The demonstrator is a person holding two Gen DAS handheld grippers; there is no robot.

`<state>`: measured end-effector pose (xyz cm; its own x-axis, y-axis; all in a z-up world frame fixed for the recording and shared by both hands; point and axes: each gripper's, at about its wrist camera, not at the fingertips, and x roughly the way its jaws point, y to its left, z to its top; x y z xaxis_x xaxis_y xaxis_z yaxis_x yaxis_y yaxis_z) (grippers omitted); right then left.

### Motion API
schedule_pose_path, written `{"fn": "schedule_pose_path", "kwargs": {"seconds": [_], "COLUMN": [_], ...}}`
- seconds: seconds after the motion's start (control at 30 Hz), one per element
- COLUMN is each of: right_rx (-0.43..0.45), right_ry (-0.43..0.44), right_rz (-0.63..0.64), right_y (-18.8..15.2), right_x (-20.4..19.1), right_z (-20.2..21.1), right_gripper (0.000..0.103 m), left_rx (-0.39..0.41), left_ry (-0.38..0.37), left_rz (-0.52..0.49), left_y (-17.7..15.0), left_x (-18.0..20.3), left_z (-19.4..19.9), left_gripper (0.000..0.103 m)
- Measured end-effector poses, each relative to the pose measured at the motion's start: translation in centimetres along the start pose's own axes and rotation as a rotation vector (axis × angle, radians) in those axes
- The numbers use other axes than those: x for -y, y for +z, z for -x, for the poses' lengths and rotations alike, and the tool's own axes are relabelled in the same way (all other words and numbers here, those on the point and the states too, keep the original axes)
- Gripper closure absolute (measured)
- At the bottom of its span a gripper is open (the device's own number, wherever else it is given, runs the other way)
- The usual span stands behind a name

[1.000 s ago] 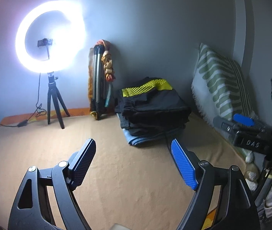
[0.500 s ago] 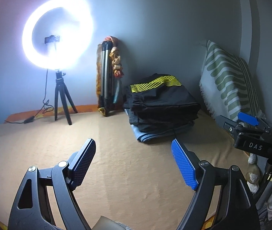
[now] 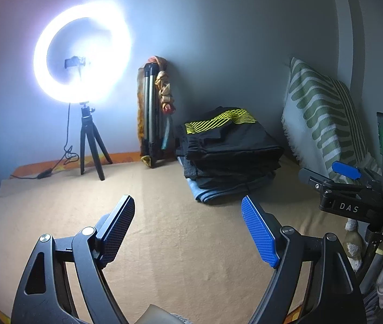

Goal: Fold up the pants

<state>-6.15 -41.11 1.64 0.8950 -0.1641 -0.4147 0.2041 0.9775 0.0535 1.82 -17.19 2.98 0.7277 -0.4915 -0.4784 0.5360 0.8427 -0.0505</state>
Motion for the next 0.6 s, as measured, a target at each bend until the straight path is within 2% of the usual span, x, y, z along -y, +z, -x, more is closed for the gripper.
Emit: {"fn": "schedule_pose_path", "kwargs": {"seconds": [0.6], "right_rx": [-0.005], "right_ry": [0.002], "right_rz": [0.012], "right_y": [-0.04], "right_x": [-0.23], "right_z": [-0.17], "right_gripper": [0.000], "left_rx": [0.012], "left_ry": [-0.004], "left_rz": [-0.005], "left_y": [0.09], "left_x": [0.41], "left_z": [0.34], "left_gripper": [0.021]}}
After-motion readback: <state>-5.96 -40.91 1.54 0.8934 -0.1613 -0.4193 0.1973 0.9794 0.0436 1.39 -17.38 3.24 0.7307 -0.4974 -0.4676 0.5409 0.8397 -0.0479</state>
